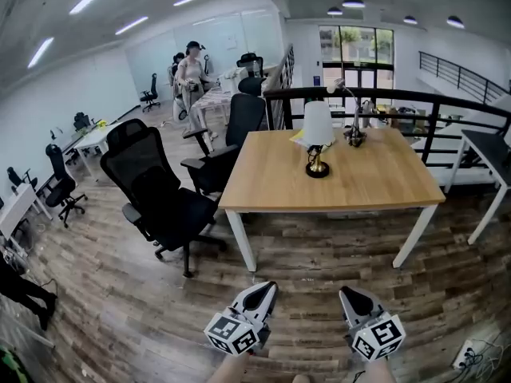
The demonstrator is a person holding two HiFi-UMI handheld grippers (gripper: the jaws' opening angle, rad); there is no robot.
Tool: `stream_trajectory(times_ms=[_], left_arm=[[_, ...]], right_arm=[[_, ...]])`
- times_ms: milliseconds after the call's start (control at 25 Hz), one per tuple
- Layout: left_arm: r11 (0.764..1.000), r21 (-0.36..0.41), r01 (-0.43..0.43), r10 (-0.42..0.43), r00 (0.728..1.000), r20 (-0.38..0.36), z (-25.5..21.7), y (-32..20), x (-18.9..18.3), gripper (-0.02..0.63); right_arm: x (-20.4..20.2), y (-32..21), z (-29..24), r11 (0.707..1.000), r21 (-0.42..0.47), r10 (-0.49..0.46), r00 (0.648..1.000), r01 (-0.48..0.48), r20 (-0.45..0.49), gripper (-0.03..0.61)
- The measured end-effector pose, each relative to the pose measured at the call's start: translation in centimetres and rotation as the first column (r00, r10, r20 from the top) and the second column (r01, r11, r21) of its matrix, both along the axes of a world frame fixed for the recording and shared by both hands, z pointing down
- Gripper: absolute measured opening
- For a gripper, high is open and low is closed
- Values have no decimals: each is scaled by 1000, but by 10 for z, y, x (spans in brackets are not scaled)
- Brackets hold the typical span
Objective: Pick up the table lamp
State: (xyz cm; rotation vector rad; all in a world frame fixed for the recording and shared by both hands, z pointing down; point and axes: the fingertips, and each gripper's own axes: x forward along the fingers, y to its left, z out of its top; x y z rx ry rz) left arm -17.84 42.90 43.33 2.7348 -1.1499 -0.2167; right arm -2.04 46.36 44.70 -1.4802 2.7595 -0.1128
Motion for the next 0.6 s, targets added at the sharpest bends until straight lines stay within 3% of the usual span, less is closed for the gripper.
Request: stream_trajectory(times_ms=[400,600], left_arm=[[1000,-24,-10,10,1000,5,15,-39,18,10],[1000,-22,-16,16,1000,-6,18,-89,28,10]], right_arm=[[14,-50,4,1000,-16,-9,999,10,34,41],[17,-93,7,1000,-6,-19,1000,20,12,41]])
